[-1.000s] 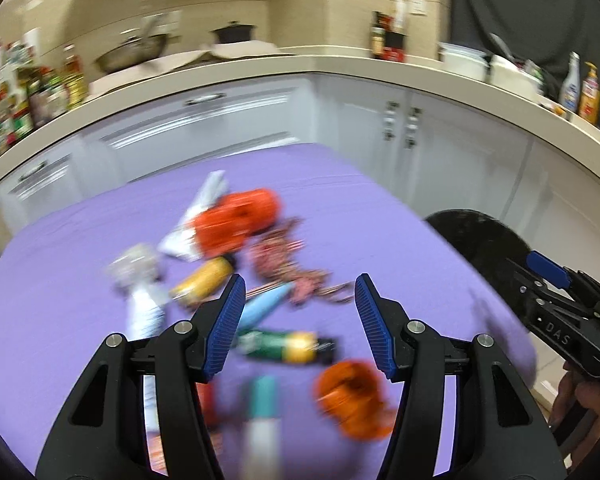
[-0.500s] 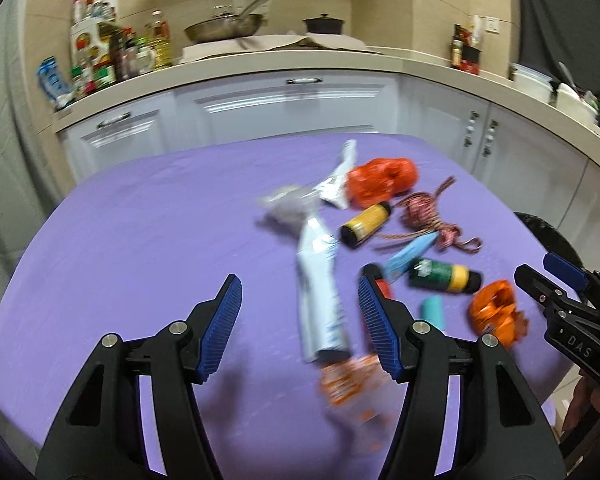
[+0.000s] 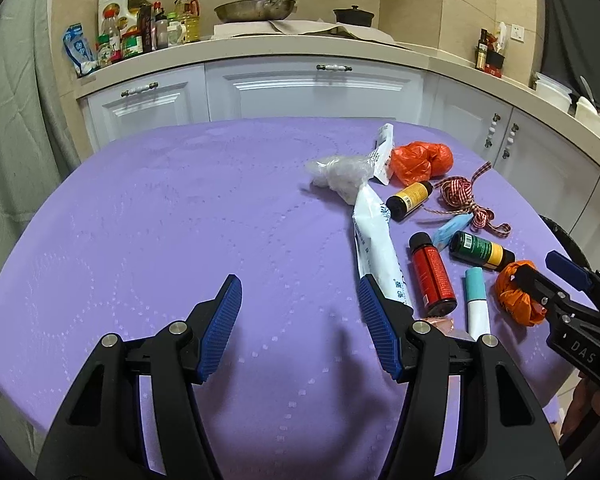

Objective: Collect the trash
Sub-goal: 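Move both tools back over the table toward the remaining trash, then grasp the orange-dotted snack bag with the left tool while the right grasps the orange bag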

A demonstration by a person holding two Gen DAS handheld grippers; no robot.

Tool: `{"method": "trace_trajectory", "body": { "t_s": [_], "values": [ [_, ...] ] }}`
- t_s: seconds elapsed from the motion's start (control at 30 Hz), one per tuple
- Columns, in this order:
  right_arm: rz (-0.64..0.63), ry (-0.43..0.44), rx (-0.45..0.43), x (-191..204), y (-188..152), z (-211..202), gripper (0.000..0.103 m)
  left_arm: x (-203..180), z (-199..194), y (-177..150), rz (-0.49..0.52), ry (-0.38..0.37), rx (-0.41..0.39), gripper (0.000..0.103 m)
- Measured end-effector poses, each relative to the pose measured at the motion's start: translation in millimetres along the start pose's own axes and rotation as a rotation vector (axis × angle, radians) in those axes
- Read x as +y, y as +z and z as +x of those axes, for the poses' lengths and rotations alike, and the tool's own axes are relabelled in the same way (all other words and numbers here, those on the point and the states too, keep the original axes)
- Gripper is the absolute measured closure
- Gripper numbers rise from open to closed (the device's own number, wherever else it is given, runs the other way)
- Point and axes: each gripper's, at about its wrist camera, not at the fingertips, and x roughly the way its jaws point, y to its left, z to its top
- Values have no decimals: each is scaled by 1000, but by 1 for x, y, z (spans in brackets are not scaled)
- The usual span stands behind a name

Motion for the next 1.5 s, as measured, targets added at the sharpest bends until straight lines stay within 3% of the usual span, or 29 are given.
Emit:
{"method": "trace_trajectory", "body": {
  "t_s": [0.37,0.5,1.5],
  "values": [
    [3,48,32,6,-6,5,41,-3,-3,-6,-1,-20,1,44],
    [-4,76,60,7,-9,9,62,-4,-3,-7,-2,-25,2,44],
    [84,-20,-24,-44,-16,-25,63,-60,-29,-25,73,-102,-50,44]
  ]
}}
